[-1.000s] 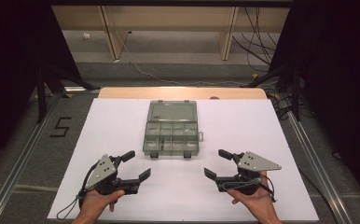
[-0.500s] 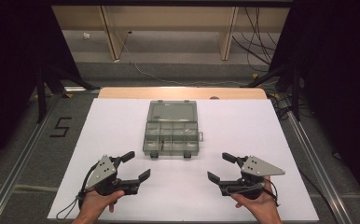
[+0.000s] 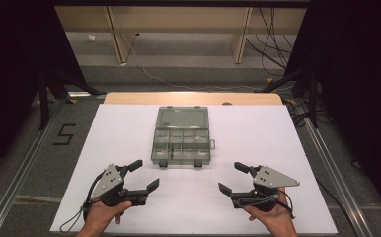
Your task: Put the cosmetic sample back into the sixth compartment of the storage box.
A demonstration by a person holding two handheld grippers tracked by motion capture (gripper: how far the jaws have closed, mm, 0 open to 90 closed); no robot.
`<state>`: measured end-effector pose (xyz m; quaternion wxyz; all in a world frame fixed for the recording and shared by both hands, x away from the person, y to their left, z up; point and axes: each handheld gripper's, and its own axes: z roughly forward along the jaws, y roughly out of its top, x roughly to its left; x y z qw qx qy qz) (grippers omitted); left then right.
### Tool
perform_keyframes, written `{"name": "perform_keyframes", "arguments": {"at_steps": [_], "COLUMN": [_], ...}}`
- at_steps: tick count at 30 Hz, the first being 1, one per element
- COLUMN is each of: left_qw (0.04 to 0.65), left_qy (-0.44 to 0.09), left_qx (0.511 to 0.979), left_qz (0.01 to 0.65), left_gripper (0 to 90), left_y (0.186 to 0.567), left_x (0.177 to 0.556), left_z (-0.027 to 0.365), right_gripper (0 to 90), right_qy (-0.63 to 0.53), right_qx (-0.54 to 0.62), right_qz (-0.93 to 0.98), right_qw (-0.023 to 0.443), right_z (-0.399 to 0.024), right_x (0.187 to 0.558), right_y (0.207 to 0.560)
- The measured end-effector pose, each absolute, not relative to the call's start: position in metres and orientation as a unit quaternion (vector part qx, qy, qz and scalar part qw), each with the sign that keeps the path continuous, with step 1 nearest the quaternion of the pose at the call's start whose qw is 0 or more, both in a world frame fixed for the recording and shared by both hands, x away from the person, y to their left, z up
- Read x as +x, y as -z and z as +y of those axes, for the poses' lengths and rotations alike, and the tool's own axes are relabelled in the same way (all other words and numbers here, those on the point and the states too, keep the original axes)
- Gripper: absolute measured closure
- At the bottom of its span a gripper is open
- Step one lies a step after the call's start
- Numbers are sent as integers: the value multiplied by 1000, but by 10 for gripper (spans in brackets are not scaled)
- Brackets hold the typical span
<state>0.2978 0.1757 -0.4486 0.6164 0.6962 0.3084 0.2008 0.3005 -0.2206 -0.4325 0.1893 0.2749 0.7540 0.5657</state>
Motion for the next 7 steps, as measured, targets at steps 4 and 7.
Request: {"name": "perform_keyframes", "arguments": {"at_steps": [4,7], "left_qw": [614,614], "left_qy": [-202,-202], "left_qx": [697,698], "left_qz": [309,309], "left_gripper": [157,157], "left_y": [448,448], "left_x": [298,298], "left_z": [176,176], "right_gripper": [171,171], "right_qy": [-566,-566], "right_qx": [273,273], "right_qz": [755,755], "right_qw": [190,189], "right_z": [-220,-220], "right_x": [300,300], "right_y": [432,432]}}
